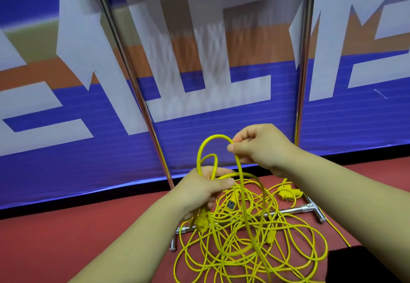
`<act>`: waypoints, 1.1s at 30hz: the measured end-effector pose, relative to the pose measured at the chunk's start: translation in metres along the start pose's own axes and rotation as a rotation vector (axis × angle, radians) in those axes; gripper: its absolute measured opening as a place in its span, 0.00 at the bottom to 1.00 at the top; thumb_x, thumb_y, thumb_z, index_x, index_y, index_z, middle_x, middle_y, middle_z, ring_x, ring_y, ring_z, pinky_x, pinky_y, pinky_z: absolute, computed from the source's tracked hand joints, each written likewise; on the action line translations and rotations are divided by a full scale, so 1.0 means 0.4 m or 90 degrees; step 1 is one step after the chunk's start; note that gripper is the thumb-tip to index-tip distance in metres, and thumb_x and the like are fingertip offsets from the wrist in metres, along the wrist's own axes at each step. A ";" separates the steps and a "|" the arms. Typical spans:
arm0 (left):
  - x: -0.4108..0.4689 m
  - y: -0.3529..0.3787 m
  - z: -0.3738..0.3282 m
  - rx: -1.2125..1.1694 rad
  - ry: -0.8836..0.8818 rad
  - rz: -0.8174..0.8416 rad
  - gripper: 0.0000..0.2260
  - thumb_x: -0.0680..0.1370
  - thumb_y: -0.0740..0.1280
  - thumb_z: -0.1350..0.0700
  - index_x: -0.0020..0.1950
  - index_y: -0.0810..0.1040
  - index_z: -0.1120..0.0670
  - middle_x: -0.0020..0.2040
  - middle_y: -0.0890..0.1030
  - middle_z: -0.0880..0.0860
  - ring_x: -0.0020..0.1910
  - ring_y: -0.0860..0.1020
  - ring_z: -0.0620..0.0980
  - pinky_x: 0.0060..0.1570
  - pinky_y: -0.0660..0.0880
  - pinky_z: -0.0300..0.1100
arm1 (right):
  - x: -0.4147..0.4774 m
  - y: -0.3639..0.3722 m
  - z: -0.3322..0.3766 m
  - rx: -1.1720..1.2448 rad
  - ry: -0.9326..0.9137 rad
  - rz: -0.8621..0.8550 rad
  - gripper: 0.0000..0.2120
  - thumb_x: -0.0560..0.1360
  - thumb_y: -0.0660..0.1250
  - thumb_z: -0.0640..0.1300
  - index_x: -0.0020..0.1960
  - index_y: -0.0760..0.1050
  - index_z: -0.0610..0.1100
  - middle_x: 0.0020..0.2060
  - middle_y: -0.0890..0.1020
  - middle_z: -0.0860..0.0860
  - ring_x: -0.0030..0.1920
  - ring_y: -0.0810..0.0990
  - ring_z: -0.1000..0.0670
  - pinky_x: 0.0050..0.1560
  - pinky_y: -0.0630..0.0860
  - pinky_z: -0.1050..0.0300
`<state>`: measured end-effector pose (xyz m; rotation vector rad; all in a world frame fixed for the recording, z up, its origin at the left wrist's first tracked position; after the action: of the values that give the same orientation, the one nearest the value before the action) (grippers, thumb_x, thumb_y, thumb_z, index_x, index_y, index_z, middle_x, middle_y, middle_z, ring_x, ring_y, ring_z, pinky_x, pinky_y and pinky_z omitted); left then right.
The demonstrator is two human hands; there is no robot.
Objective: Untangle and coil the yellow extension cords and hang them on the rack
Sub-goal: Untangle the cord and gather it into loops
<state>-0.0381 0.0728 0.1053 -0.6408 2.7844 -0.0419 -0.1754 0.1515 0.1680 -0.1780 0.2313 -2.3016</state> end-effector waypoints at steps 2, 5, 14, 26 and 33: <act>0.005 0.024 0.013 -0.005 -0.010 0.045 0.09 0.76 0.74 0.58 0.56 0.81 0.55 0.28 0.74 0.50 0.22 0.64 0.43 0.22 0.62 0.35 | 0.000 0.002 0.003 0.038 0.002 -0.011 0.08 0.69 0.79 0.39 0.38 0.80 0.43 0.29 0.81 0.48 0.31 0.80 0.50 0.36 0.80 0.56; 0.011 0.049 0.018 0.028 0.005 0.079 0.05 0.75 0.75 0.55 0.48 0.81 0.52 0.32 0.74 0.52 0.24 0.63 0.45 0.23 0.63 0.36 | -0.002 0.009 0.007 0.053 0.002 -0.025 0.07 0.70 0.78 0.40 0.38 0.81 0.44 0.31 0.82 0.48 0.33 0.82 0.51 0.37 0.82 0.57; 0.005 -0.013 -0.069 -0.021 0.091 -0.031 0.05 0.80 0.69 0.59 0.44 0.82 0.54 0.32 0.75 0.51 0.22 0.62 0.42 0.24 0.61 0.36 | -0.032 -0.038 0.031 0.017 -0.098 0.005 0.06 0.73 0.76 0.41 0.49 0.82 0.45 0.41 0.86 0.48 0.42 0.85 0.51 0.45 0.82 0.57; -0.043 -0.222 -0.176 -0.410 0.209 -0.192 0.09 0.79 0.66 0.55 0.55 0.81 0.58 0.33 0.70 0.48 0.21 0.60 0.39 0.22 0.58 0.31 | -0.074 0.086 -0.128 -0.214 -0.020 0.220 0.19 0.68 0.78 0.49 0.48 0.70 0.45 0.42 0.83 0.48 0.39 0.79 0.51 0.49 0.78 0.45; -0.059 -0.254 -0.171 -0.481 0.205 -0.181 0.09 0.77 0.67 0.53 0.53 0.80 0.56 0.32 0.71 0.46 0.21 0.61 0.40 0.22 0.60 0.31 | -0.074 0.149 -0.155 -0.173 -0.009 0.266 0.09 0.78 0.69 0.38 0.48 0.67 0.44 0.32 0.80 0.50 0.34 0.78 0.49 0.32 0.70 0.55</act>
<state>0.0062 -0.0109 0.1863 -1.2944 2.9397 0.9628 -0.1257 0.1406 0.0928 -0.2567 0.5238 -1.8487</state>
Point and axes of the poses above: each hand's wrist, its own x-axis towards the middle knuckle, its own y-axis out of the palm, z = x × y, the point moved 8 cm from there along x, towards the middle knuckle
